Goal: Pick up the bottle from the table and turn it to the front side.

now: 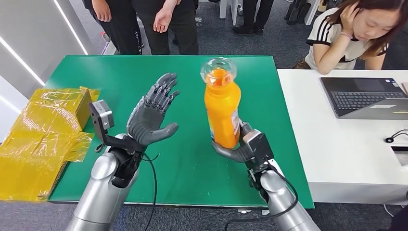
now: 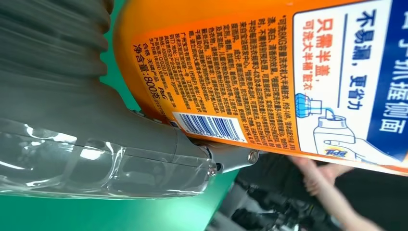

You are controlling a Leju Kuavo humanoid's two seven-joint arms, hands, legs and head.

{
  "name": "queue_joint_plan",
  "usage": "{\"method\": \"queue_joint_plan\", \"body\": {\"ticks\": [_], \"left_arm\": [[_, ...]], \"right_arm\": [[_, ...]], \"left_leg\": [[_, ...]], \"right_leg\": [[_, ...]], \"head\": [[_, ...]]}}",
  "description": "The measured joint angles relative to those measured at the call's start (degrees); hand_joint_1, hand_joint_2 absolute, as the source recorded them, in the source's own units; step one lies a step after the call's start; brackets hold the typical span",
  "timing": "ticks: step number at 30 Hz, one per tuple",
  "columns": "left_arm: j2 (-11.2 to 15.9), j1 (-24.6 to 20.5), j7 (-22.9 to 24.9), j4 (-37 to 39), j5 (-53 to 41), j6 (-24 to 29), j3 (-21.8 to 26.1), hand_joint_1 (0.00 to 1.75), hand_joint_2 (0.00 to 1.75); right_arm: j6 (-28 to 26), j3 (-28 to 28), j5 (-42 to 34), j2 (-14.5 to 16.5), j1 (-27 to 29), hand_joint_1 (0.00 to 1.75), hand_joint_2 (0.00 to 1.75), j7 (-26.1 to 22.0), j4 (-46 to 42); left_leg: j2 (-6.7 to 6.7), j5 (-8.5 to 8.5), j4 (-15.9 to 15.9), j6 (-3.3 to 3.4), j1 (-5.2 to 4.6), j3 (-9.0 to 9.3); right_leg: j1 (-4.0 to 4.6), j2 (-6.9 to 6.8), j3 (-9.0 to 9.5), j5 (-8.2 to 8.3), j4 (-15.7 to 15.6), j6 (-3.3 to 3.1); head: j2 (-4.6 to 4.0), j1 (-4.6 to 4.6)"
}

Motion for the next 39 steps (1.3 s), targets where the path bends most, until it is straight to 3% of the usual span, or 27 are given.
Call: {"method": "queue_joint_plan", "body": {"ticks": [11,39], "left_arm": [[-0.8,-3.2,1.0,2.1,2.1,-0.3,-2.0,0.0,1.75],[-1.1,-6.6,2.1,4.7,-2.0,0.7,-4.6,0.0,1.75]], "right_arm": [[-1.9,3.7,2.1,2.8,-3.9,1.75,1.75,2.0,3.8],[0.1,5.2,6.0,2.9,-7.6,1.75,1.75,5.7,6.3]], "left_leg": [[-0.01,-0.02,0.0,-0.01,0.0,-0.11],[0.0,-0.02,0.0,-0.01,-0.01,-0.1]], "right_leg": [[0.0,0.0,-0.1,-0.01,0.0,0.0],[0.0,0.01,-0.11,-0.01,0.0,0.0]], "head": [[0.0,0.0],[0.0,0.01]]}}
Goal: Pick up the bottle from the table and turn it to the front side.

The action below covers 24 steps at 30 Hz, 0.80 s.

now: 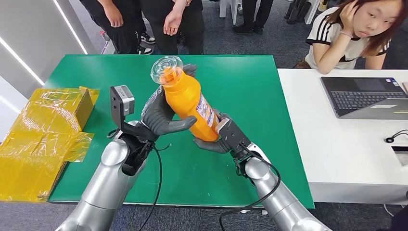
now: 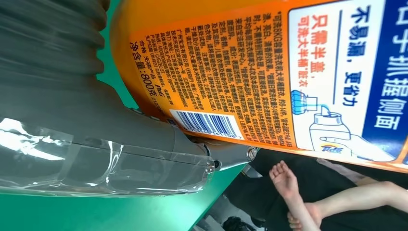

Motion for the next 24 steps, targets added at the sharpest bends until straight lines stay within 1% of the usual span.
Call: {"method": "queue_joint_plan", "body": {"ticks": [6,10,19,22,24], "left_arm": [[-0.3,-0.6,0.2,0.7,0.4,0.2,-0.2,0.0,1.75],[-0.5,-1.2,1.2,1.2,2.0,0.3,-0.4,1.75,1.75],[-0.7,-1.7,1.8,1.3,3.2,0.8,-0.5,1.75,1.75],[-0.7,-1.8,1.7,1.3,3.5,1.6,-0.6,1.75,1.75],[-0.6,-1.8,1.7,1.4,3.9,1.9,-0.8,1.75,1.75]], "right_arm": [[-0.1,0.0,-0.1,0.0,0.0,1.75,1.75,0.1,0.3],[-0.9,0.1,0.1,0.0,-0.1,1.75,1.75,0.2,0.6],[-1.2,0.3,0.0,0.0,-0.2,1.74,1.75,0.3,0.7],[-1.3,0.3,-0.1,0.0,-0.1,1.64,1.75,0.6,0.7],[-1.4,0.3,-0.1,0.0,-0.1,1.61,1.75,0.8,0.7]], "left_leg": [[0.0,0.0,0.0,0.0,0.0,0.0],[0.0,0.0,0.0,0.0,0.0,0.0],[0.01,0.0,0.0,0.0,0.0,0.0],[0.01,0.0,0.0,0.0,0.0,0.0],[0.01,0.0,0.0,0.0,0.0,0.0]], "right_leg": [[0.0,0.01,-0.01,0.0,0.0,0.0],[0.0,0.01,-0.01,0.0,0.0,0.0],[0.0,0.04,-0.01,0.0,0.0,0.0],[0.0,0.04,-0.02,0.0,0.0,0.0],[0.0,0.04,-0.03,0.0,0.0,0.0]], "head": [[0.0,0.0],[-0.01,0.0],[-0.01,0.0],[0.0,0.0],[0.01,-0.01]]}}
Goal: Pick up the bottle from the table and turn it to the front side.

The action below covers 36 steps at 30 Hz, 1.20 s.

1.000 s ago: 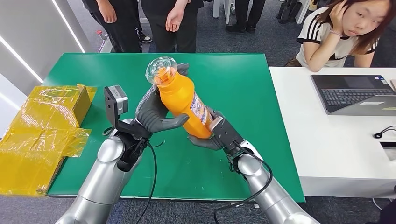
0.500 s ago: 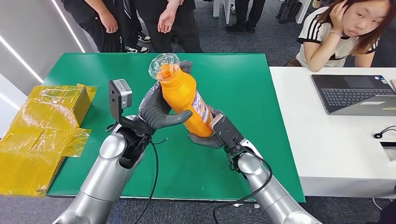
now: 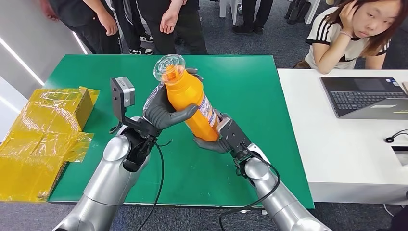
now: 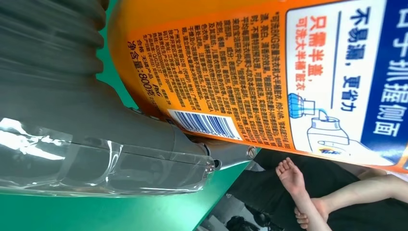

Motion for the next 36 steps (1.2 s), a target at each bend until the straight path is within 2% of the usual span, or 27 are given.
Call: {"method": "queue_joint_plan", "body": {"ticks": [5,9,14,17,20,24,29,32,36], "left_arm": [[0.1,0.0,-0.3,0.3,0.5,0.2,-0.6,1.75,1.75],[0.2,0.1,-0.7,0.6,0.7,0.2,-0.7,1.75,1.75],[0.2,0.3,-2.9,1.0,-2.8,2.1,-0.9,1.75,1.75],[0.9,0.2,-5.0,1.0,-13.0,8.1,-1.0,1.75,1.75],[2.6,-0.3,-5.8,1.0,-23.7,15.2,-0.4,1.75,1.75],[7.4,-1.9,-6.5,0.9,-33.6,22.6,3.5,1.75,1.75],[14.3,-2.9,-7.1,-0.4,-42.3,27.7,10.1,1.75,1.75],[16.9,-3.0,-7.1,-1.4,-46.7,29.7,12.3,1.75,1.75],[20.2,-3.0,-6.2,-3.2,-58.1,33.4,12.9,1.75,1.75]], "right_arm": [[-0.3,0.0,-0.8,-0.3,0.2,1.57,1.75,-0.1,0.0],[-0.3,0.0,-1.1,-0.4,0.3,0.01,1.75,-0.4,0.3],[-0.4,0.1,-1.2,-0.5,0.5,0.0,1.75,-1.2,0.8],[-0.5,0.0,-1.4,-1.3,2.1,0.0,1.75,-1.6,-0.4],[-0.7,-0.4,-1.6,-3.1,5.3,0.0,1.75,-1.8,-3.6],[-1.8,-2.6,-1.7,-6.7,12.8,0.0,1.75,-2.7,-11.6],[-2.7,-6.9,-1.7,-11.1,21.6,0.0,1.75,-3.9,-21.9],[-2.8,-8.8,-1.7,-12.5,24.2,0.0,1.75,-4.6,-25.9],[-3.6,-10.9,-0.9,-13.4,27.7,0.0,1.75,-6.0,-31.3]], "left_leg": [[0.0,0.0,0.0,0.0,0.0,0.0],[0.0,0.0,0.0,0.0,0.0,0.0],[0.0,0.0,0.0,0.0,0.0,0.0],[-0.01,0.0,0.0,0.0,0.0,0.0],[-0.01,0.0,0.0,0.0,0.0,-0.01],[0.02,-0.01,0.0,-0.01,0.01,-0.01],[0.05,-0.01,-0.1,-0.01,0.01,-0.01],[0.05,-0.01,-0.1,-0.01,0.01,-0.01],[0.05,-0.01,-0.1,-0.01,0.0,-0.02]], "right_leg": [[0.0,0.01,0.0,0.0,0.0,0.0],[0.0,0.02,0.0,0.0,0.0,0.0],[0.0,0.01,0.0,0.0,0.0,0.0],[0.0,0.0,0.0,0.0,0.0,0.0],[0.0,-0.01,0.0,0.0,0.0,0.0],[0.01,0.01,0.0,-0.01,0.0,0.0],[0.01,0.06,-0.04,-0.02,0.0,-0.02],[0.01,0.06,-0.04,-0.02,0.0,-0.01],[0.0,0.05,-0.03,-0.01,0.0,-0.01]], "head": [[0.0,0.01],[0.0,0.01],[0.0,0.0],[0.0,0.01],[-0.01,0.0],[-0.01,0.01],[0.0,0.0],[-0.01,0.01],[-0.01,0.01]]}}
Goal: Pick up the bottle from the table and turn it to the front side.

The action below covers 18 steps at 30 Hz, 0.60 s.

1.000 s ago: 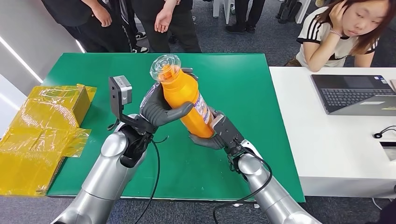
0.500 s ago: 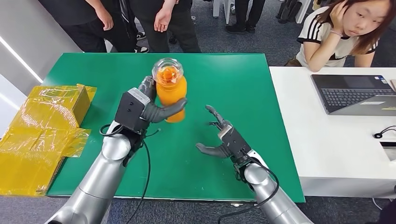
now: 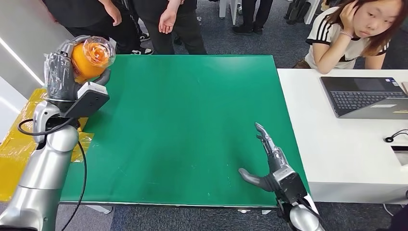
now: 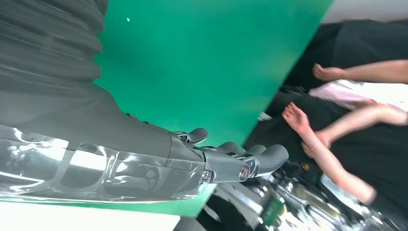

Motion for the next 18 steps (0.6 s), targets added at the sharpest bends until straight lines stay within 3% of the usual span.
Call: {"method": "queue_joint_plan", "body": {"ticks": [7,13,18], "left_arm": [[6.2,1.8,5.2,-2.1,-30.1,0.9,-0.7,1.75,1.75],[10.8,4.0,7.7,-2.0,-38.7,-2.6,-4.3,1.75,1.75],[11.9,6.1,10.2,-1.0,-40.2,-7.6,-8.0,1.75,1.75]], "right_arm": [[-1.3,-2.9,2.0,-0.5,4.8,0.0,1.75,-1.7,-8.3],[-1.9,-5.6,2.4,-0.9,8.0,0.0,1.75,-2.5,-13.7],[-2.8,-7.5,2.9,-1.2,11.6,0.0,1.75,-3.9,-18.0]], "left_leg": [[0.01,0.0,0.0,0.0,0.0,0.01],[0.03,0.0,0.0,0.0,0.0,0.0],[0.05,-0.03,0.0,-0.01,-0.01,-0.01]], "right_leg": [[0.0,0.02,-0.01,0.0,0.0,0.0],[0.0,0.01,-0.04,-0.02,0.0,0.0],[-0.01,0.03,-0.03,-0.03,0.0,0.01]], "head": [[0.01,0.0],[0.01,-0.01],[0.0,0.0]]}}
